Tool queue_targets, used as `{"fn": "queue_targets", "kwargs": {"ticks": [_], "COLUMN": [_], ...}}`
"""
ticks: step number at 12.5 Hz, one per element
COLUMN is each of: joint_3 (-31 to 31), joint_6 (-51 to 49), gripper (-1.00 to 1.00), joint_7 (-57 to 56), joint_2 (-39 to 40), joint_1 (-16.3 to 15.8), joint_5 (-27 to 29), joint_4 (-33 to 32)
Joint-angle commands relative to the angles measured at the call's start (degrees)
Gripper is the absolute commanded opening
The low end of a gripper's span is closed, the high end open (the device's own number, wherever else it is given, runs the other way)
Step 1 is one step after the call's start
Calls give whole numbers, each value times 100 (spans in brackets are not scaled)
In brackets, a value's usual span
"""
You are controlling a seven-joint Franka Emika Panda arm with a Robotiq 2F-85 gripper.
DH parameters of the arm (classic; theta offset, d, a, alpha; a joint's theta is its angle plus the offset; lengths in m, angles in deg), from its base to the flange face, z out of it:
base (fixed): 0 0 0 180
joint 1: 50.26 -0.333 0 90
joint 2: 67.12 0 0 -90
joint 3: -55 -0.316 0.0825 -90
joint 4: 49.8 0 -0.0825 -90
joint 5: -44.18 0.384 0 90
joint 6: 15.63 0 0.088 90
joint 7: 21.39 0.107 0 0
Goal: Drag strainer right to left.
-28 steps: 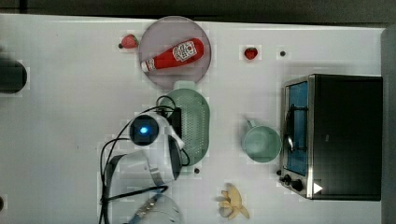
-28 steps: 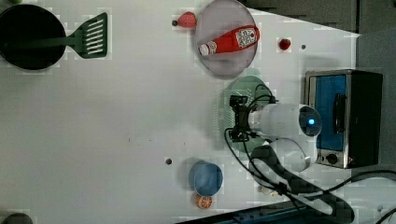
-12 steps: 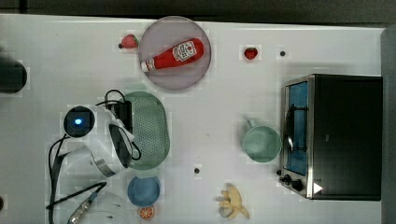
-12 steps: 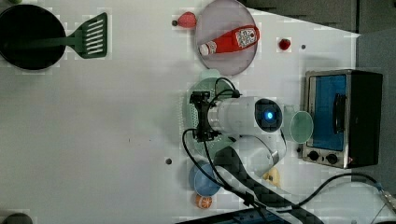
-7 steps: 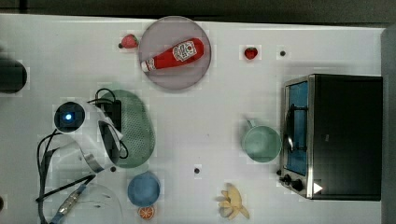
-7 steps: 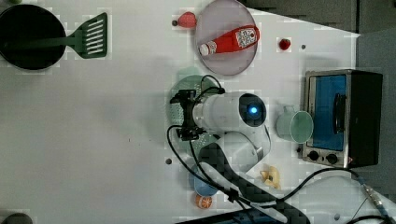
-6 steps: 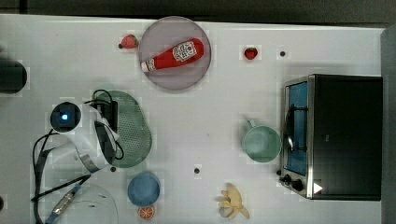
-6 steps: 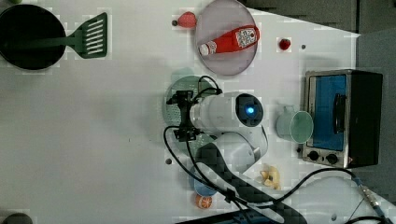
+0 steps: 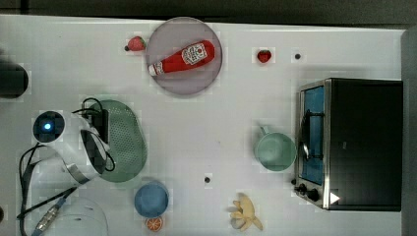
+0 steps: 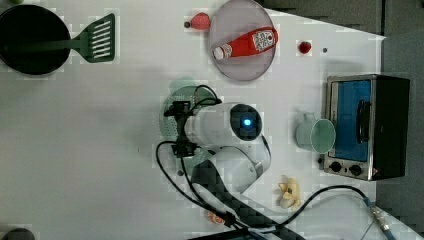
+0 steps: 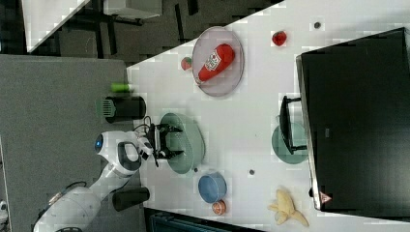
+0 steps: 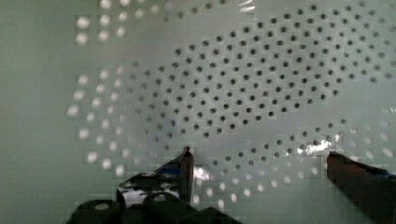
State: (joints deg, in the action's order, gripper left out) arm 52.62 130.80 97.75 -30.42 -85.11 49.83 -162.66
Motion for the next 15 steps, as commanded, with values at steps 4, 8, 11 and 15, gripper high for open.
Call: {"fn": "queue_targets", "kwargs": {"ticks": [4, 8, 11, 15], "joint_3": [-97, 19, 367, 1080], "joint_6": [93, -83, -1353, -2767], "gripper": [100, 100, 100, 100], "joint_7": [680, 531, -608, -2183], "joint_2": [156, 85, -588, -1917], "joint_1": [-416, -438, -427, -369], "joint_5": [127, 110, 25, 25], "joint_4": [487, 540, 449, 447]}}
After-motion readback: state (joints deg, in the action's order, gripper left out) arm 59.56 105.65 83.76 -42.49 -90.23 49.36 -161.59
